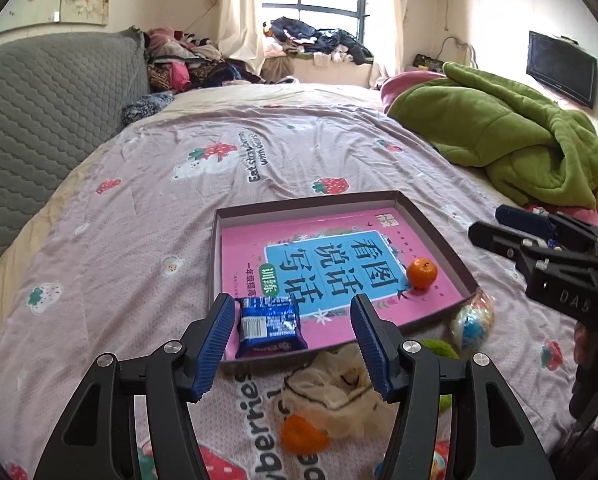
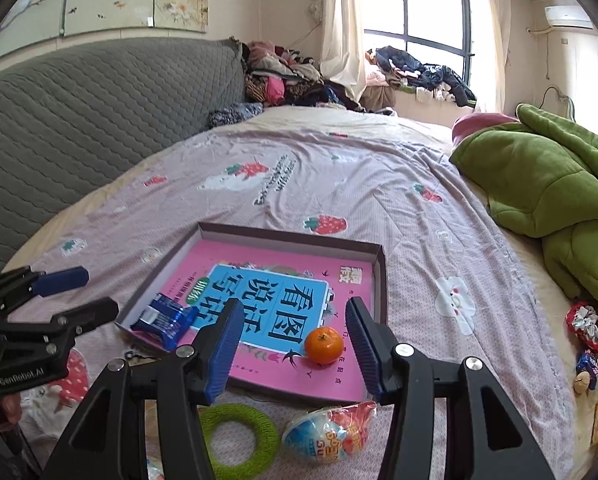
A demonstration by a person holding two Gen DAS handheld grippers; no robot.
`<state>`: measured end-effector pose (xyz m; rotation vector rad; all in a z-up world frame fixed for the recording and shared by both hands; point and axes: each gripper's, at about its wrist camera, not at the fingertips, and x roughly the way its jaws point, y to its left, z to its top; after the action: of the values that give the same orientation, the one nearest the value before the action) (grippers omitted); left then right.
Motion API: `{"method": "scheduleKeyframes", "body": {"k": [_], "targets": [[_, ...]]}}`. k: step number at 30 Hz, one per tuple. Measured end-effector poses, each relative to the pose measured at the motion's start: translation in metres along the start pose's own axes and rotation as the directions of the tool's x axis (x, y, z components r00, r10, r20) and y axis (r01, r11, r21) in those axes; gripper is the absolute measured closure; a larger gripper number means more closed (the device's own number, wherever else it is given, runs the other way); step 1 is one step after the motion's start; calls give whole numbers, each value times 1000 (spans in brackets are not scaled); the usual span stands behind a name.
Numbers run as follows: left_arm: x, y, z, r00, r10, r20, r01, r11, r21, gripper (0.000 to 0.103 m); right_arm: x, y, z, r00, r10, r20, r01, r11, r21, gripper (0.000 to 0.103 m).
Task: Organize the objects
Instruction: 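Withdraw both grippers from the tray back over the remaining items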
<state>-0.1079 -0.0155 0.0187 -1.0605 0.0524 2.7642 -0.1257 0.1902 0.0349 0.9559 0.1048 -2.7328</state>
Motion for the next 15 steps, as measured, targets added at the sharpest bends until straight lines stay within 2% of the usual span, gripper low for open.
{"method": "scheduleKeyframes", "body": {"k": [3,9,15], "targets": [[-11,-1,-6,1000,-2,6,2,1000,-2,41,-11,4,2,1000,-7,28,7,1000,-11,46],[-21,1,-17,1000,2,10,-2,1000,-2,40,-27,9,2,998,10,60,-9,1000,-17,45],[-22,5,-27,1000,-1,-6,1,1000,-14,40,-40,11,-8,998,16,58,-15,1000,-13,45]]}}
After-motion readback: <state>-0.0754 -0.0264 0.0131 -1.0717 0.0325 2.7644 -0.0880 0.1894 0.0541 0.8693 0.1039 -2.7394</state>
